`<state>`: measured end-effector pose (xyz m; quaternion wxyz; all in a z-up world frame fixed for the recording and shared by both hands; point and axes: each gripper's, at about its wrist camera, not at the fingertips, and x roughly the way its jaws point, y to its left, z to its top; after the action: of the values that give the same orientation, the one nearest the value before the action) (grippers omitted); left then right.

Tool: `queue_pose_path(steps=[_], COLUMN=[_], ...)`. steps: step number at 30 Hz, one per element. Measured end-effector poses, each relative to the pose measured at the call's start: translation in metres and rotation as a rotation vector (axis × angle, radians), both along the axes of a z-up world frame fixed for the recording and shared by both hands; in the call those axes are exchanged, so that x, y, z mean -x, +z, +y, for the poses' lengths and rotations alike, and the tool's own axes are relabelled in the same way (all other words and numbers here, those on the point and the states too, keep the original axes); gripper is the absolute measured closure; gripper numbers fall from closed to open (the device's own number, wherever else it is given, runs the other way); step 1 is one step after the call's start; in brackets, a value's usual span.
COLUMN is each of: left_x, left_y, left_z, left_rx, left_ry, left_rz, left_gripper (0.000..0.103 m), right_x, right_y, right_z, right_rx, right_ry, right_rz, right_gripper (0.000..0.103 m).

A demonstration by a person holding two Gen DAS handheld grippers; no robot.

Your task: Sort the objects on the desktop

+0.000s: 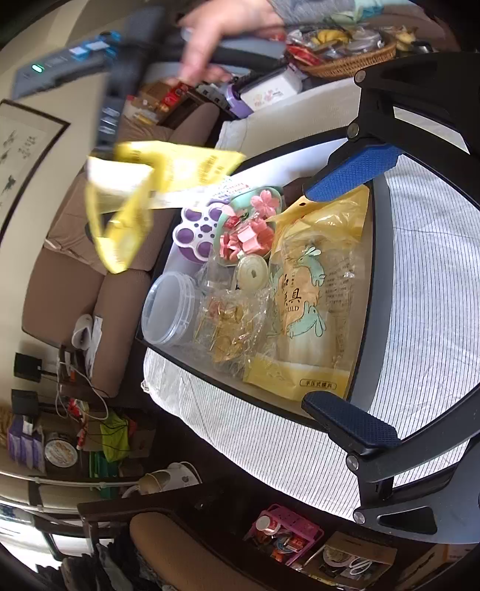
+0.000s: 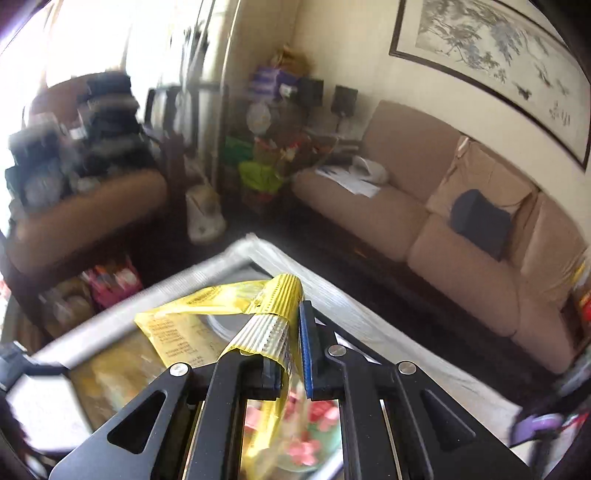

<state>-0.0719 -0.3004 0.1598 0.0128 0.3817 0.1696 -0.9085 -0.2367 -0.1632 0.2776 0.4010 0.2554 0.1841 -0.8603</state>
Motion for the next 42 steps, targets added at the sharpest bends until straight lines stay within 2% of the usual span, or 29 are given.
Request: queue_pose_path(steps=[3,5,8,10,13,14,17,19,21,22,24,26,28,30,31,32,34,36,37,38,39,40,41,42], left_x=[0.0,0.002,0.005,0.007,0.012,0.013,0.017,0.019,0.021,0.022,0.022,0.022,0.021,0.02,0.02,0.019,0.019,0.021,0.022,0.022,0.022,0.022,0.023,0.022], left_y=[0.0,-0.001,-0.003,-0.005,-0.007,-0.007,-0.008,-0.008,-0.009,-0.01,-0.011,-0.011,-0.01,-0.009,-0.009,-0.009,-0.01,-0.01,-0.01,-0.01,-0.011,-0.011,-0.011,-0.01], left_z=[0.002,0.001,0.0,0.003,0.004,0.004,0.006,0.011,0.017,0.021,0.026,0.029,0.03,0.031,0.031,0.031,0.028,0.024,0.022,0.02,0.019,0.018,0.018,0.018], left_rx=[-0.002,-0.018,-0.039,-0.017,-0.016,-0.023,-0.039,-0.029,-0.012,-0.003,0.011,0.019,0.022,0.033,0.041,0.044,0.043,0.043,0.042,0.039,0.035,0.03,0.03,0.032], left_ry=[0.0,-0.001,-0.001,0.004,0.005,0.006,0.005,-0.001,-0.008,-0.014,-0.023,-0.027,-0.029,-0.03,-0.027,-0.023,-0.015,-0.005,0.001,0.003,0.005,0.006,0.006,0.005], left_rz=[0.005,0.011,0.005,0.001,-0.007,-0.009,-0.016,-0.022,-0.029,-0.034,-0.039,-0.041,-0.039,-0.038,-0.039,-0.041,-0.045,-0.049,-0.05,-0.051,-0.05,-0.049,-0.049,-0.049], left_gripper=[0.0,0.0,0.0,0.0,0.0,0.0,0.0,0.0,0.0,0.0,0.0,0.0,0.0,0.0,0.0,0.0,0.0,0.0,0.0,0.0,0.0,0.0,0.0,0.0], right_x=[0.002,0.014,0.042,0.052,0.072,0.077,0.095,0.095,0.094,0.094,0.094,0.091,0.08,0.073,0.075,0.079,0.091,0.103,0.107,0.11,0.113,0.113,0.112,0.107], right_y=[0.009,-0.002,-0.044,-0.08,-0.116,-0.124,-0.13,-0.124,-0.125,-0.129,-0.132,-0.129,-0.12,-0.109,-0.107,-0.107,-0.114,-0.128,-0.135,-0.142,-0.147,-0.15,-0.152,-0.151], right_z=[0.009,0.011,0.009,0.009,0.012,0.014,0.011,0.005,-0.009,-0.01,-0.004,0.009,0.02,0.031,0.034,0.037,0.037,0.035,0.034,0.033,0.033,0.029,0.028,0.023], right_rx=[0.141,0.219,0.311,0.277,0.141,0.105,0.014,-0.103,-0.263,-0.332,-0.387,-0.356,-0.252,-0.082,-0.023,0.038,0.123,0.165,0.187,0.219,0.255,0.274,0.285,0.283], right_ry=[0.075,0.089,0.067,0.01,-0.091,-0.117,-0.194,-0.229,-0.249,-0.268,-0.317,-0.33,-0.28,-0.236,-0.24,-0.245,-0.27,-0.302,-0.309,-0.302,-0.286,-0.271,-0.25,-0.217], right_rz=[-0.181,-0.313,-0.542,-0.602,-0.541,-0.514,-0.449,-0.313,-0.214,-0.201,-0.244,-0.305,-0.311,-0.336,-0.36,-0.393,-0.466,-0.526,-0.557,-0.592,-0.632,-0.659,-0.67,-0.676], right_gripper=[0.096,0.096,0.096,0.096,0.096,0.092,0.084,0.079,0.069,0.067,0.066,0.066,0.066,0.054,0.044,0.041,0.041,0.041,0.044,0.058,0.065,0.077,0.084,0.087])
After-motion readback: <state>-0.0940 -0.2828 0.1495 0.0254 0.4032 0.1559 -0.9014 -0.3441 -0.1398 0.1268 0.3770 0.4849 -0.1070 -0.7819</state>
